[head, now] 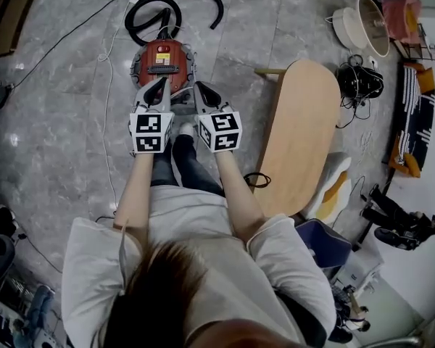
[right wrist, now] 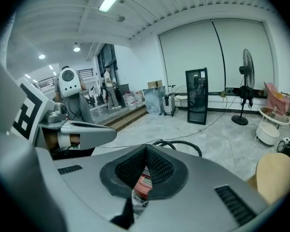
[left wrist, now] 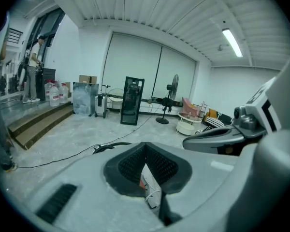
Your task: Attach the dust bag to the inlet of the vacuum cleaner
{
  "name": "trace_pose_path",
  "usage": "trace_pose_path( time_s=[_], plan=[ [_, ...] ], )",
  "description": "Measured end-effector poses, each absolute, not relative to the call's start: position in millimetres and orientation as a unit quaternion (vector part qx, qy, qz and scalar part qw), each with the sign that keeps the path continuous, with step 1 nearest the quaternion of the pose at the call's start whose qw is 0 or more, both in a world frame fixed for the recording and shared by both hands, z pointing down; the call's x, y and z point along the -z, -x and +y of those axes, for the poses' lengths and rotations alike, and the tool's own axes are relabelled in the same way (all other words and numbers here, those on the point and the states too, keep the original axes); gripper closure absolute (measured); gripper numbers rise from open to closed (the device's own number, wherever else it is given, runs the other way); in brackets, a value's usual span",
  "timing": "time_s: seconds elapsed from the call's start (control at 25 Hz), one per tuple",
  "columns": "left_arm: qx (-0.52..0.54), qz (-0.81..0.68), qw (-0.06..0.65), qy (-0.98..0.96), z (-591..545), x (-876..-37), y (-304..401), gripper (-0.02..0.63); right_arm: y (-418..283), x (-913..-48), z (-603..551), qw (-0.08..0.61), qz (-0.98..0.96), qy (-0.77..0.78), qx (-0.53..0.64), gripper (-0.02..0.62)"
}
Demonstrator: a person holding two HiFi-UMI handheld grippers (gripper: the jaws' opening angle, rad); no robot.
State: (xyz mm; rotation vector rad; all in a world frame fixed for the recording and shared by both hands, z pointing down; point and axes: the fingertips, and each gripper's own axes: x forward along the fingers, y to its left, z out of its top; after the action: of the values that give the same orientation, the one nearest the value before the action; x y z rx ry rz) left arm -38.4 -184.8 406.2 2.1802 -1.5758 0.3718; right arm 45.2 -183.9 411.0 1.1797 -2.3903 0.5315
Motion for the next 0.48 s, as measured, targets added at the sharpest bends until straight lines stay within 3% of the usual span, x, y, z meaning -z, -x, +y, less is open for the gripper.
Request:
trace_pose_path(
  time_s=[0.48],
  plan=[
    [-0.091, -0.571, 0.137, -0.804, -172.3, -300.8, 28.0, 0.589, -69.6, -313.7, -163.3, 0.141, -0.876, -0.433, -0.158, 0.594]
  ],
)
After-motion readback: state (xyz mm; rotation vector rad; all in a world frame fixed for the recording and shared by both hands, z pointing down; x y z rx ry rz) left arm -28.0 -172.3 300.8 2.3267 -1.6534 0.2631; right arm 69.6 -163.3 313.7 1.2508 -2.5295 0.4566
